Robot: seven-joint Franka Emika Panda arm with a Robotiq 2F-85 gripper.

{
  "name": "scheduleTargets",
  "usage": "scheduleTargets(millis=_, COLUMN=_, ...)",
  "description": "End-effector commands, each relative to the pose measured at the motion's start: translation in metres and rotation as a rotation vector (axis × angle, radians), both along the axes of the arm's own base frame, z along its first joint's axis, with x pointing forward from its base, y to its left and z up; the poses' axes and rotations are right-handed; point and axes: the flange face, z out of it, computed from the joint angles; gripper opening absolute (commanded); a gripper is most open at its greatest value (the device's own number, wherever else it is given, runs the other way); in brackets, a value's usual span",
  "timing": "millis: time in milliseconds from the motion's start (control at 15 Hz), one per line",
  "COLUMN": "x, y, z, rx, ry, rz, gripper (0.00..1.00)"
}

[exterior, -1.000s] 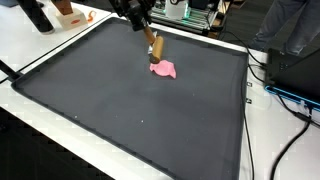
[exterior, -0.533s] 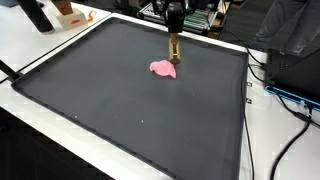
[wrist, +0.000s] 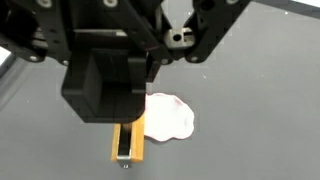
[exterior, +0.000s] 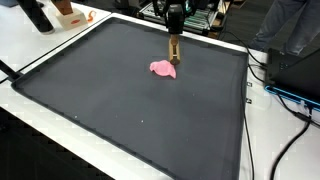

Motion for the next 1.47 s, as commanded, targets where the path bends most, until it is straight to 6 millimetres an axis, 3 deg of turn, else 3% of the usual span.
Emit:
scheduleTargets(millis=0, x=-0.015, y=0.020, z=0.004, rx=-0.089, ry=-0.066, rz=0.097, gripper=0.24)
scheduleTargets(millis=600, x=-0.081, y=0.108, z=0.001, rx=-0.259, ry=-0.282, rz=0.335, gripper=0.24)
scheduleTargets(millis=800, x=-0.092, y=0.124, z=-0.006, rx=-0.298, ry=-0.329, rz=0.303, gripper=0.24)
scheduleTargets(millis=867, x=-0.081, y=0.122, z=-0.007, rx=-0.279, ry=-0.287, rz=0.319, gripper=0.24)
scheduleTargets(millis=933, x=-0.084, y=0.124, z=-0.009, rx=-0.280, ry=-0.288, rz=0.316, gripper=0.49)
scheduleTargets(millis=1267, x=-0.081, y=0.122, z=-0.011, rx=-0.280, ry=-0.283, rz=0.314, gripper=0.49)
scheduleTargets(millis=1333, x=-0.082, y=0.123, z=-0.011, rx=-0.278, ry=-0.298, rz=0.314, gripper=0.24)
scheduleTargets(millis=1400, x=-0.084, y=0.129, z=-0.013, rx=-0.299, ry=-0.303, rz=0.309, gripper=0.24)
